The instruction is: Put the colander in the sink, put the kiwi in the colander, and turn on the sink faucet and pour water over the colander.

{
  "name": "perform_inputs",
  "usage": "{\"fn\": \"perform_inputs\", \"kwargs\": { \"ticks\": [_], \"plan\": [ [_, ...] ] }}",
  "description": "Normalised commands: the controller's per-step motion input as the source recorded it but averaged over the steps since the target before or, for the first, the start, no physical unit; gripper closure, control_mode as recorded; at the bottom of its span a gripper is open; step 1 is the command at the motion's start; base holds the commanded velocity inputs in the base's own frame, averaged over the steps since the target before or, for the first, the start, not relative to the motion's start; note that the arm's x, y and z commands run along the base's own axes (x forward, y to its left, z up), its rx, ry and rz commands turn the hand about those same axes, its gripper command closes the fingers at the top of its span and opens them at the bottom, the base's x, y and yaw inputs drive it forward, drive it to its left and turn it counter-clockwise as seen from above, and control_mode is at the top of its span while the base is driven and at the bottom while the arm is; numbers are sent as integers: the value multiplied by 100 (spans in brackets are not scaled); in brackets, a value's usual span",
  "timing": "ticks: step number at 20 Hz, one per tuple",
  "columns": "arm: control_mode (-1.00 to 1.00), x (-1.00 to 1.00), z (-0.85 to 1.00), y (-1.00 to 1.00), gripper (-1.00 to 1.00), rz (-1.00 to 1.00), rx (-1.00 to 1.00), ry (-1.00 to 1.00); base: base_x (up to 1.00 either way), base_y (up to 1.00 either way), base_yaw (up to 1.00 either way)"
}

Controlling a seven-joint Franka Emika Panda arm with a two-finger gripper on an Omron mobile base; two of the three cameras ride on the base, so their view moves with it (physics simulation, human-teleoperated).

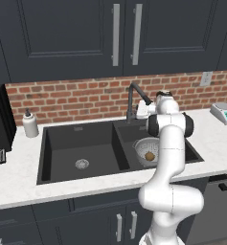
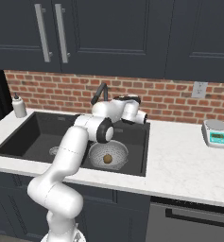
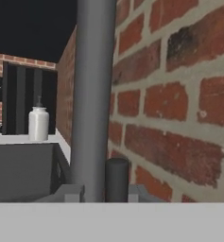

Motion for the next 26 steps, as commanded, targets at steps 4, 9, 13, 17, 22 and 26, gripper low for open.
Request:
{"fn": "perform_inputs", "kwargs": {
  "ticks": [4,9,13,17,22,26],
  "plan": [
    [-100,27,13,-27,100,0,5,7,0,0,0],
    [-100,19,9,-29,100,0,7,7,0,0,0],
    [-100,16,11,-32,100,0,9,4,0,0,0],
    [-100,12,6,-33,100,0,9,3,0,0,0],
    [-100,8,0,-38,100,0,7,1,0,0,0],
    [-100,10,0,-42,100,0,1,0,0,0,0]
  ]
}}
